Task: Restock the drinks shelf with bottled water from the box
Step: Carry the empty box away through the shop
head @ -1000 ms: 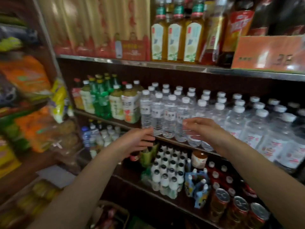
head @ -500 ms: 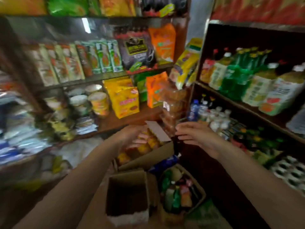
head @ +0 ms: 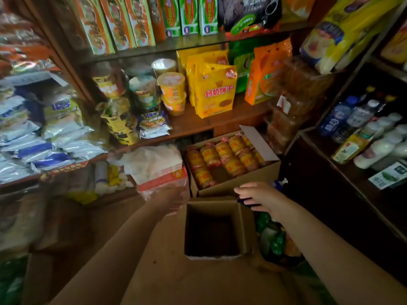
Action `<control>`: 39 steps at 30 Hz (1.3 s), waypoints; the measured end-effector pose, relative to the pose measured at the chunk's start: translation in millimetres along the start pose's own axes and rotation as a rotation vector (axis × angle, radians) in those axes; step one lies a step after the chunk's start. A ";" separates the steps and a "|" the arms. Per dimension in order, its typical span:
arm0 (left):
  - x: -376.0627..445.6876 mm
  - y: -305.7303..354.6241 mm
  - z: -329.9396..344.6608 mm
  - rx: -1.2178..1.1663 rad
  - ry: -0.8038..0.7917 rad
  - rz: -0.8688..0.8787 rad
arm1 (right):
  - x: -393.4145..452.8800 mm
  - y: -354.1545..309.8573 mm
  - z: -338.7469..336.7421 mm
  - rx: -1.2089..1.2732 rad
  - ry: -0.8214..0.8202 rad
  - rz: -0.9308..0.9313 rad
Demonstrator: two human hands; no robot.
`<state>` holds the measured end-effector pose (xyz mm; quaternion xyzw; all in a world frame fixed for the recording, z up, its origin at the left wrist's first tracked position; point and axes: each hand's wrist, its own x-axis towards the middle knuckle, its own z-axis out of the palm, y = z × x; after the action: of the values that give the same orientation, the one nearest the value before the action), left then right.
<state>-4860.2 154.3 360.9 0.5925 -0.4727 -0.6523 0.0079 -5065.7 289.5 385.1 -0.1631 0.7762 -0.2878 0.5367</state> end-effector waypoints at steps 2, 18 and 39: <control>32.9 -17.9 3.1 0.005 0.003 -0.059 | 35.5 13.0 6.0 -0.022 0.021 0.074; 279.0 -175.6 65.1 0.368 0.007 -0.324 | 310.2 180.5 31.5 -0.113 0.070 0.378; 340.2 -250.3 47.8 0.549 0.237 -0.118 | 370.1 257.4 80.7 -0.182 0.219 0.271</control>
<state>-4861.2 127.8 -63.3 0.6708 -0.5919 -0.4258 -0.1354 -5113.7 260.6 -69.4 -0.0726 0.8676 -0.1578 0.4660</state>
